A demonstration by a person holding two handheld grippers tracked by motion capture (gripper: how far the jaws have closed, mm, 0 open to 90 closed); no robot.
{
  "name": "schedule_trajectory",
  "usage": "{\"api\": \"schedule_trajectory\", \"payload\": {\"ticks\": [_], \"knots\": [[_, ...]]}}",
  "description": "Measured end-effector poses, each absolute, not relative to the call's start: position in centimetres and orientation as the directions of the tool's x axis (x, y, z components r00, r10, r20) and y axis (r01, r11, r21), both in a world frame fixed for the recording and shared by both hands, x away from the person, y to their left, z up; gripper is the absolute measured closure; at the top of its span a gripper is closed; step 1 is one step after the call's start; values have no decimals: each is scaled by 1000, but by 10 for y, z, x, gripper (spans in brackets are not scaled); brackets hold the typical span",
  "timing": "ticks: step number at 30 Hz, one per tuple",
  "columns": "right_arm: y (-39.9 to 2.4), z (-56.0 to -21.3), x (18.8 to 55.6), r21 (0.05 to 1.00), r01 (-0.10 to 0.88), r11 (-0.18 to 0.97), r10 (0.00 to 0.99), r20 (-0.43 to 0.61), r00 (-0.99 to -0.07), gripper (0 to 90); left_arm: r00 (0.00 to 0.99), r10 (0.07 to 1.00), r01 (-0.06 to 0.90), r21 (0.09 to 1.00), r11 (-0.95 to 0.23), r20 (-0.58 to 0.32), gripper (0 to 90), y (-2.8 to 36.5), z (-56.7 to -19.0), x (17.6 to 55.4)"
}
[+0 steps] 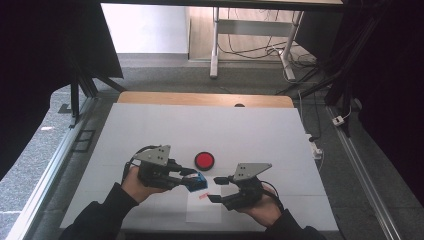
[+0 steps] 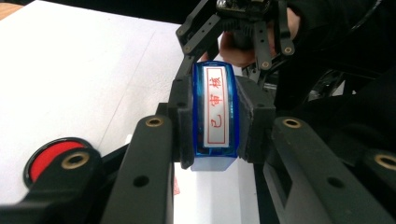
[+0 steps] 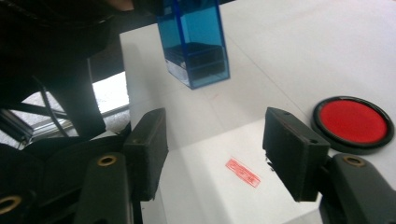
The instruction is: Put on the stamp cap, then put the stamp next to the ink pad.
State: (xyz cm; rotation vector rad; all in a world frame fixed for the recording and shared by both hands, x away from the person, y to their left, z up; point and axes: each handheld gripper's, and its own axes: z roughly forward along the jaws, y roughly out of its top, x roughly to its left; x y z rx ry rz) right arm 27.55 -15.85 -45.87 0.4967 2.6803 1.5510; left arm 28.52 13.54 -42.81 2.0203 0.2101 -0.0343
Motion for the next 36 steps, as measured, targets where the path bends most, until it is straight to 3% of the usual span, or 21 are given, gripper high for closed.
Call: {"api": "schedule_trajectory", "payload": {"ticks": [16,36], "knots": [[-170,-459,275,813,317,488,412,105,-905,259,965,241,208,865,-457,-105,703,144,-428,290],[-183,-463,272,800,366,475,503,94,-859,133,925,359,286,846,-451,-121,702,157,-430,299]]}}
